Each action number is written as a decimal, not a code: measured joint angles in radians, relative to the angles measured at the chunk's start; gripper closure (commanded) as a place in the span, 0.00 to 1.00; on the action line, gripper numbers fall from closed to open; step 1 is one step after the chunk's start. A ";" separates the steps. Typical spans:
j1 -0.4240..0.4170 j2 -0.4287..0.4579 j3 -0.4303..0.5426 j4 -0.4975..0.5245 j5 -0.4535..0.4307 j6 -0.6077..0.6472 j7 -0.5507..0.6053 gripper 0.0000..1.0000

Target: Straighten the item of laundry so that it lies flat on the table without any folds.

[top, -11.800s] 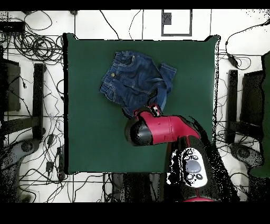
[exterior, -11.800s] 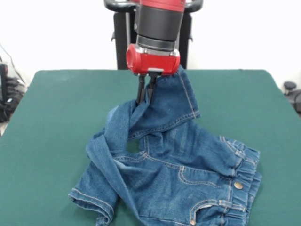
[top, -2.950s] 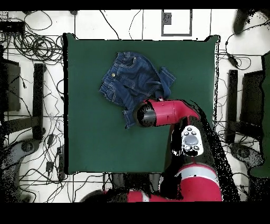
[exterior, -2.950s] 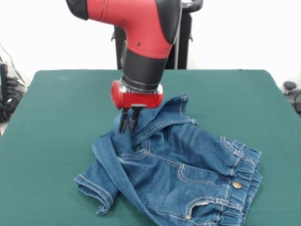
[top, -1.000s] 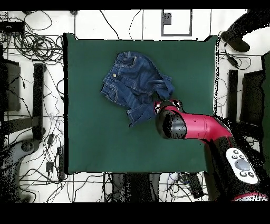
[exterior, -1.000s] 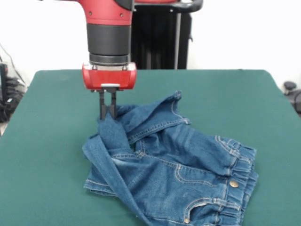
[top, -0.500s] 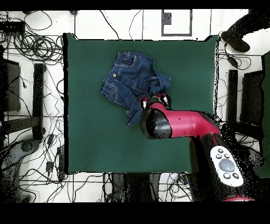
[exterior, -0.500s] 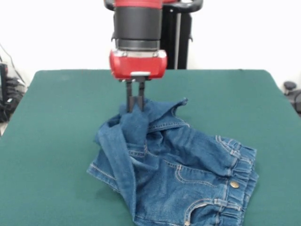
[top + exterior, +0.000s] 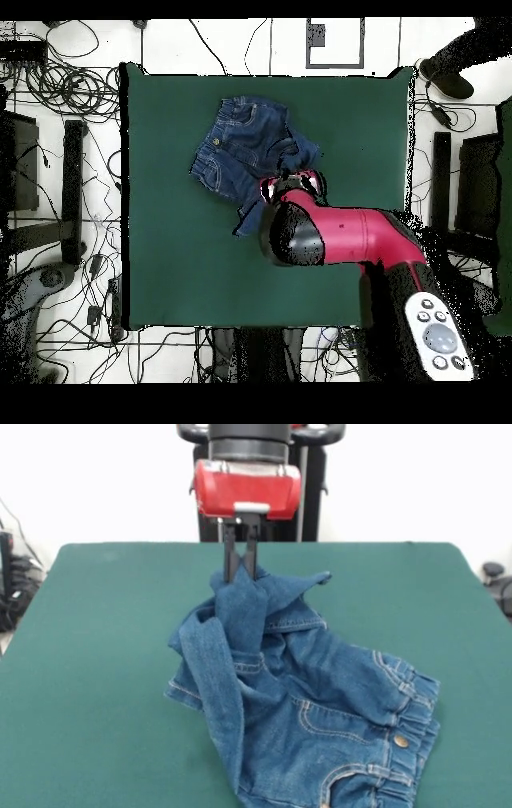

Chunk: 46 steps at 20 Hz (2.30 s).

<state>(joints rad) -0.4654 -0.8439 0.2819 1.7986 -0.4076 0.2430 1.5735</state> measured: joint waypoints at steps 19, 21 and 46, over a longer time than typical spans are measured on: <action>-0.403 -0.123 0.418 0.185 0.149 0.087 0.000 1.00; -0.407 -0.125 0.430 0.189 0.149 0.085 0.000 1.00; -0.547 -0.187 0.709 0.241 0.220 -0.011 0.000 1.00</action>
<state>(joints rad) -1.0122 -1.0312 0.9909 2.0397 -0.1875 0.2321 1.5735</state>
